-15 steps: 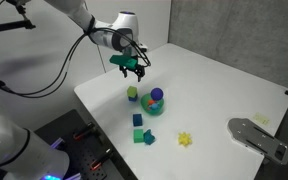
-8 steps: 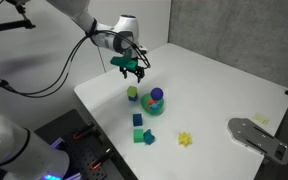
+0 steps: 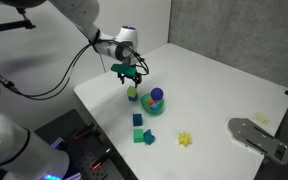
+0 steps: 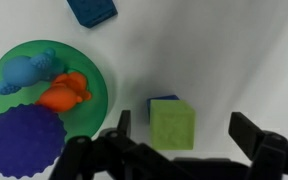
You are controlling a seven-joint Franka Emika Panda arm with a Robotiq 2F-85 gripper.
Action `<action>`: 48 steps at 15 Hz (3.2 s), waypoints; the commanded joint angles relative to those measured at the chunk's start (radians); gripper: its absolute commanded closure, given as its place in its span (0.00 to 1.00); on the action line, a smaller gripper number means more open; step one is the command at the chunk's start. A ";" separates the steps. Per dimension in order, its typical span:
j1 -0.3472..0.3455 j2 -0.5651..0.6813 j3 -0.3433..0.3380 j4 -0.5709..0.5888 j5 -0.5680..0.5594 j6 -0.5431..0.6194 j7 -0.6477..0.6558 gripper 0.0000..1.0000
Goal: Put the yellow block on the right side of the table and put the yellow toy on the left on top of the yellow block
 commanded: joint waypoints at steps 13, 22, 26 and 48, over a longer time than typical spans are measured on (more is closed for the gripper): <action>0.042 0.241 -0.003 0.135 -0.105 0.209 0.009 0.25; 0.031 0.153 0.005 0.111 -0.097 0.183 0.008 0.71; -0.002 0.069 0.016 0.108 -0.072 0.154 -0.009 0.71; -0.363 0.089 -0.133 0.230 0.116 -0.002 -0.118 0.71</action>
